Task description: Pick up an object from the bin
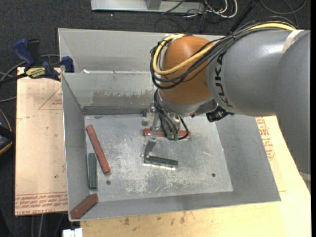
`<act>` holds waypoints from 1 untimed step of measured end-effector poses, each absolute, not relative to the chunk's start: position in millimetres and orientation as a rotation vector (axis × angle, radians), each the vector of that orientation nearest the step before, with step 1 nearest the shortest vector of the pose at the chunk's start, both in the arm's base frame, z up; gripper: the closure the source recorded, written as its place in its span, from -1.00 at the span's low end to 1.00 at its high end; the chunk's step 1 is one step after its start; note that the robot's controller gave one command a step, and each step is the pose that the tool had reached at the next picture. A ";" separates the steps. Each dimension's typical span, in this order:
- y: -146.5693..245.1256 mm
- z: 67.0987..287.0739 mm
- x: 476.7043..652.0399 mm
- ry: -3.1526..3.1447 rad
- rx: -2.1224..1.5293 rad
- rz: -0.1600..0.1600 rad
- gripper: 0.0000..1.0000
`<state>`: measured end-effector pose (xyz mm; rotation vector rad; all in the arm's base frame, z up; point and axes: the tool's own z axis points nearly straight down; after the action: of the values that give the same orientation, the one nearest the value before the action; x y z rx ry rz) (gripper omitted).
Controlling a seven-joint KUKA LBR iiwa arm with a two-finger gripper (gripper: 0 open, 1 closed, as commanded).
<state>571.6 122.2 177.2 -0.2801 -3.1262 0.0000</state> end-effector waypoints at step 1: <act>102.3 146.3 584.3 -3.149 -0.023 -0.003 -1.00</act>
Offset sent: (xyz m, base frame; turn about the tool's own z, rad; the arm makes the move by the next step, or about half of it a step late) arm -0.0073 -0.0595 -0.1042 -0.3092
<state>584.3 102.3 146.3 -0.0234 -3.1489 -0.0032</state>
